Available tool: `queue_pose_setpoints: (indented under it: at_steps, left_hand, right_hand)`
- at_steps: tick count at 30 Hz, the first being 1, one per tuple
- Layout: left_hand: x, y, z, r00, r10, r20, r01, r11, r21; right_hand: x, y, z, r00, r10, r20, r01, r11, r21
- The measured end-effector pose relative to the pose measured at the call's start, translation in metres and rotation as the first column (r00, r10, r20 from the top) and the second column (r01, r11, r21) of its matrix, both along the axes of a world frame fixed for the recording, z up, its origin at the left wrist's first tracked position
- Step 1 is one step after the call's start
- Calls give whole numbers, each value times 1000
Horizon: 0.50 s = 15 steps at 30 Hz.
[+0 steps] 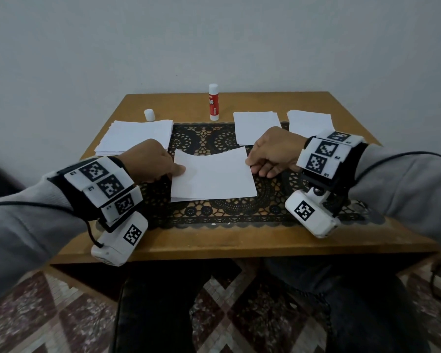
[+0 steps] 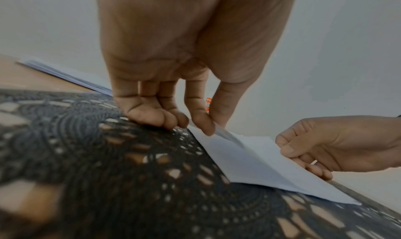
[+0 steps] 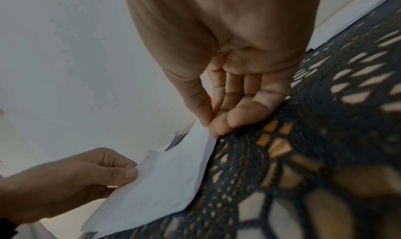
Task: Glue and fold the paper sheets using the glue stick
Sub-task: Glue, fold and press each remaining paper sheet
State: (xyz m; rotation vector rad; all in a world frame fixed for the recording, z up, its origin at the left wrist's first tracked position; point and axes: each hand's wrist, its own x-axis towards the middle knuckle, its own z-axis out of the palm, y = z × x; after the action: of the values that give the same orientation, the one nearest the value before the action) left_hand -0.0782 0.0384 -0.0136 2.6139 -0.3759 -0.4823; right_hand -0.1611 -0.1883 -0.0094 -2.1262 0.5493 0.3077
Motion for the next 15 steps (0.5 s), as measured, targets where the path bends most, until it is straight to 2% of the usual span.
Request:
queue_pose_setpoints:
  at_steps: [15]
  left_hand:
    - [3, 0, -4, 997, -57, 52, 54, 996, 65]
  right_hand:
    - [0, 3, -2, 1000, 16, 27, -13, 997, -79]
